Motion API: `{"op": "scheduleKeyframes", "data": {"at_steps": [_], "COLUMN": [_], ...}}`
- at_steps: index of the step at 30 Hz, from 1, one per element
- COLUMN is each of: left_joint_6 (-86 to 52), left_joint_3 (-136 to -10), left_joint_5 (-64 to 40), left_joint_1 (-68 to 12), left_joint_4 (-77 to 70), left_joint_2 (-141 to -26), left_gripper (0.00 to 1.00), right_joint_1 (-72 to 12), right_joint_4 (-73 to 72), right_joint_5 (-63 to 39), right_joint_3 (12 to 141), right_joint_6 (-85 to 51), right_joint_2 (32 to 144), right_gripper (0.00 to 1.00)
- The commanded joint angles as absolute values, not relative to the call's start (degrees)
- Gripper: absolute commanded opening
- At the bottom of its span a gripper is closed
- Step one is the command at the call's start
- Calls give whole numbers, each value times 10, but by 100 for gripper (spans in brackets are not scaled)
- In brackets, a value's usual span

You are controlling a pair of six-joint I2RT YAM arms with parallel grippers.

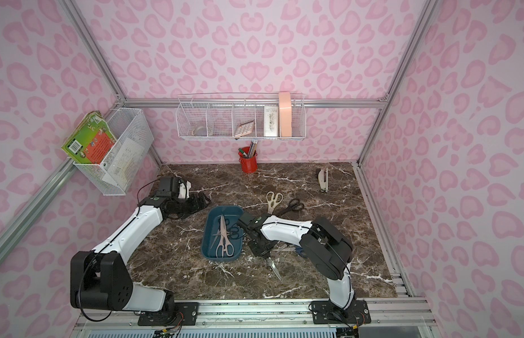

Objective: Put the scissors into the storage box
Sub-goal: Pick up the scissors from the center of the board.

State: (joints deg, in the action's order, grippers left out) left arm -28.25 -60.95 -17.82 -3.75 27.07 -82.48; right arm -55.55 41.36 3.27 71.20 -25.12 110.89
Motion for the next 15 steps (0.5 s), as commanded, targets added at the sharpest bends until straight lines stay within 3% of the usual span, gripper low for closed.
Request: {"op": "scheduleKeyframes", "data": {"at_steps": [1, 7, 15], "left_joint_6": [-272, -272, -270], "left_joint_3": [-609, -609, -625], "left_joint_5": [-169, -167, -183], "left_joint_1": [-36, -37, -36], "left_joint_4": [276, 277, 289], "left_joint_2": [-819, -817, -819], "left_gripper": [90, 90, 90], "right_joint_1": [-555, -555, -547], "right_joint_4": [403, 402, 417], "right_joint_5": [27, 34, 41], "right_joint_3": [693, 689, 719], "right_joint_6": [-270, -273, -274], "right_joint_2": [1131, 1132, 1110], "right_gripper": [14, 3, 0]}}
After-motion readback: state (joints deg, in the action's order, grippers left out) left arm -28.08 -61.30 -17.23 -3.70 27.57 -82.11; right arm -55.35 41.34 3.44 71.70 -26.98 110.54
